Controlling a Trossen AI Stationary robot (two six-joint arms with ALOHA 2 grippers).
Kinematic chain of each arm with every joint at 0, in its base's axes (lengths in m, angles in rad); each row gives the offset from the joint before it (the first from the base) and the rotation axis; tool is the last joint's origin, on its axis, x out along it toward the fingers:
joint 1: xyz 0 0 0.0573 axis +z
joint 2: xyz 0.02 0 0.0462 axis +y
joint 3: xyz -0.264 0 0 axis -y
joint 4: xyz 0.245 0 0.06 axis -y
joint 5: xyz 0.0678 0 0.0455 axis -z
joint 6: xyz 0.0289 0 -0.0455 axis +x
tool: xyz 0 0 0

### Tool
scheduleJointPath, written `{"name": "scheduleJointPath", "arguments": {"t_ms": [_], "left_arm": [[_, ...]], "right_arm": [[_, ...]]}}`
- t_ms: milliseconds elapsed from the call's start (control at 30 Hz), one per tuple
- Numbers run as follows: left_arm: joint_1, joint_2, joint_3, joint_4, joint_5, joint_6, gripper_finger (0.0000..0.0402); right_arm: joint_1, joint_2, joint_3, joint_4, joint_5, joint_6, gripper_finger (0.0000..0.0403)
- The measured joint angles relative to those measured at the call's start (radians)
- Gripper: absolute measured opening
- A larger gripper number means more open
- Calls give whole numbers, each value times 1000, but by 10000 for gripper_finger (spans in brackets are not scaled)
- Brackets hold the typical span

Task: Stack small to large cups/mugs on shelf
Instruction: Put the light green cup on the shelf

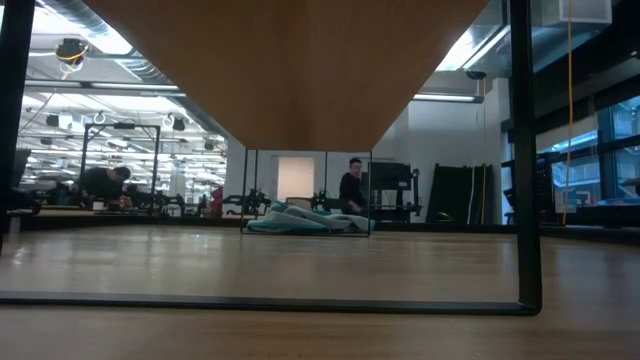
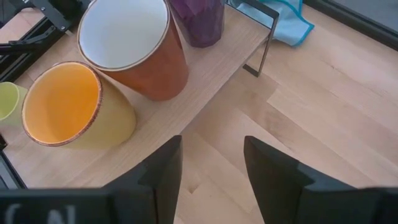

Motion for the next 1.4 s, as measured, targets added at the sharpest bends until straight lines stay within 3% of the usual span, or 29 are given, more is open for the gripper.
{"name": "scheduleJointPath", "arguments": {"t_ms": [333,733,1133,1400], "left_arm": [[0,0,-53,75,-5,26,80],[7,0,-59,45,1,45,79],[8,0,-59,45,-8,46,9],[8,0,-59,66,-47,46,5]], "right_arm": [[0,0,0,0,0,0,174],[0,0,0,0,0,-1,174],[0,0,0,2,0,0,174],[0,0,0,3,0,0,174]]}}
